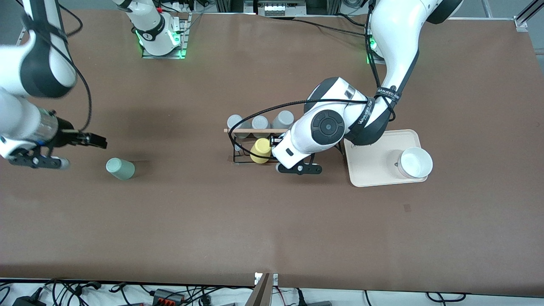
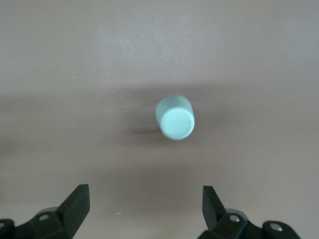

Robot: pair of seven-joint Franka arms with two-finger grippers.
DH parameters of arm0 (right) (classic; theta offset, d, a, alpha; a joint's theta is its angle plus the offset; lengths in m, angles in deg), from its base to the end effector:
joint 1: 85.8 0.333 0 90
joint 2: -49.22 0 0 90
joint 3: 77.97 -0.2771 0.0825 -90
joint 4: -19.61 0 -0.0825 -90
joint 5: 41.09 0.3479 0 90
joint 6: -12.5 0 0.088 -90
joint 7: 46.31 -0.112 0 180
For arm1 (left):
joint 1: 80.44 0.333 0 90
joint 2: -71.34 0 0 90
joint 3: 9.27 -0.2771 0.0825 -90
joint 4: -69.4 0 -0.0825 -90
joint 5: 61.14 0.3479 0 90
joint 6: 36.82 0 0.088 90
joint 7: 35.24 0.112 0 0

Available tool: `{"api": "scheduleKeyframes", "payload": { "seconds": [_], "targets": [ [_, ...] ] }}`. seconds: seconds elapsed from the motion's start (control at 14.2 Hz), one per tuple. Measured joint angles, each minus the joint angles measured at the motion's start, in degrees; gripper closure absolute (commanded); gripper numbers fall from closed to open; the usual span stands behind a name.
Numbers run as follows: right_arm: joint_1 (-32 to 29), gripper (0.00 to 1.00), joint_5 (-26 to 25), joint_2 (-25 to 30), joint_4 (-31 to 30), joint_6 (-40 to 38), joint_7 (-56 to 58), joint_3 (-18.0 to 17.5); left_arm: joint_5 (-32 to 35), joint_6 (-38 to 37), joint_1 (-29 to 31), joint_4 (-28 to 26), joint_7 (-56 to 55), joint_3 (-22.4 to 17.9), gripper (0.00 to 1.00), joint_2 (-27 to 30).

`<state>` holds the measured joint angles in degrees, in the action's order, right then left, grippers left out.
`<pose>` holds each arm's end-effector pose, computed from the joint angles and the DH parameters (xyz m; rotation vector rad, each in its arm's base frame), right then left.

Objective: Hang scattered cups on rack with three cups
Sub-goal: 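Hang the blue cup beside the yellow cup while the right gripper grasps the teal cup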

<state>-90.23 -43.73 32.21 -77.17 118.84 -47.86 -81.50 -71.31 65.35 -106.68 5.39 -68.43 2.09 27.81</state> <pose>0.5841 -0.0155 0.3868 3.1089 -0.0442 -0.2012 0.5556 -0.4005 0.3414 2.9128 0.0233 -0.3577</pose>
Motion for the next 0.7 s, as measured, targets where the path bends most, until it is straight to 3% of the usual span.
{"api": "scheduleKeyframes", "payload": {
  "seconds": [0.21,0.28,0.35,0.42,0.7],
  "targets": [
    [-1.80,0.00,-0.36,-5.67,-0.67,5.28,4.64,0.09,0.91,1.18,-0.87,-0.71,-0.05,-0.02,0.95,-0.94],
    [-2.28,0.00,-0.39,-6.93,-1.42,7.83,5.68,0.10,1.02,2.03,-1.32,-0.73,-0.10,-0.03,0.88,-1.47],
    [-2.64,0.00,-0.40,-7.85,-2.63,10.76,6.53,0.11,1.09,2.58,-1.70,-0.76,-0.13,-0.04,0.58,-2.02],
    [-2.96,0.00,-0.41,-8.48,-4.23,13.77,6.87,0.11,1.20,2.86,-1.95,-0.77,-0.14,-0.04,0.01,-2.54],
    [-3.34,0.00,-0.46,-9.10,-12.16,24.90,7.57,0.10,7.42,3.58,-1.14,-0.23,-0.18,-0.49,0.00,-2.57]
  ]
}}
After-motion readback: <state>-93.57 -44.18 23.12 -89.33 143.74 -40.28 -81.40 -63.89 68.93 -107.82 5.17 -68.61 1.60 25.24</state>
